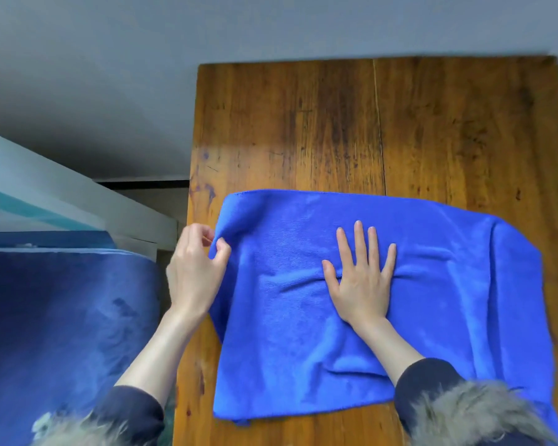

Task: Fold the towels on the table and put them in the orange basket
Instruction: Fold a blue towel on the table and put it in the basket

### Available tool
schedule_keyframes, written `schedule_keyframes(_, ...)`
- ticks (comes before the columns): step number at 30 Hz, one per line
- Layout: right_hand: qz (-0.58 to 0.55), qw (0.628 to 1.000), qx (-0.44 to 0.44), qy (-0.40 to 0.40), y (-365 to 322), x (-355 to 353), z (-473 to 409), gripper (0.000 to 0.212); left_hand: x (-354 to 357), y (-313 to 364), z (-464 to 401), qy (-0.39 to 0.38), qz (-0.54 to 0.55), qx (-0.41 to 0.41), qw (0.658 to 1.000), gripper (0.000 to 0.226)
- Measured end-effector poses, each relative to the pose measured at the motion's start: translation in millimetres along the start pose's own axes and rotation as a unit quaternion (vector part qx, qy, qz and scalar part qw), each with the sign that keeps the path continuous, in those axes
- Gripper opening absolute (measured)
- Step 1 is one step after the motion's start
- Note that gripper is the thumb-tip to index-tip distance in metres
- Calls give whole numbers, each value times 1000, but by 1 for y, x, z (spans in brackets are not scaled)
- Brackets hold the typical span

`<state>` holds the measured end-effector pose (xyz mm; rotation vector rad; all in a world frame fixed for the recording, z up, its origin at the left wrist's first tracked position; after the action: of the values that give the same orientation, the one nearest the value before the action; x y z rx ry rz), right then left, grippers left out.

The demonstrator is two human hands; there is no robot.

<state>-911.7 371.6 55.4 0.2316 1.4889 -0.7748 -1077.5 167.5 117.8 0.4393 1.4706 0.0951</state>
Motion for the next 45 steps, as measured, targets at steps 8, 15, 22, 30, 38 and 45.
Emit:
schedule_keyframes(8, 3, 1000, 8, 1, -2, -1, 0, 60, 5, 33, 10, -15, -98, 220, 970, 12)
schedule_keyframes(15, 1, 1000, 10, 3, -3, -1, -1, 61, 23, -5, -42, -84, -64, 60, 993, 44)
schedule_keyframes(22, 6, 1000, 9, 9, -2, 0, 0, 61, 33, -6, -56, -107, -38, 135, 984, 10)
schedule_keyframes(30, 8, 1000, 8, 11, -1, 2, -2, 61, -8, -5, -125, -24, 13, 15, 1000, 25)
schedule_keyframes(38, 6, 1000, 8, 4, -2, 0, -4, 61, 5, -25, -57, -26, 83, -71, 994, 23)
schedule_keyframes(45, 3, 1000, 18, -14, -5, -1, -4, 62, 19, -68, 26, -106, 77, -144, 981, 18)
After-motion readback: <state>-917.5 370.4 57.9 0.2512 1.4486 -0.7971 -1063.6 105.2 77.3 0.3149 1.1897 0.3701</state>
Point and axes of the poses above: each hand's wrist, its own z-axis away from the middle knuckle, its own x-axis out of the palm, y = z × x, the point moved 6 cm from there along -z, towards the middle knuckle, and after that the axes turned 13 degrees about -z, right-handed, at the moved point
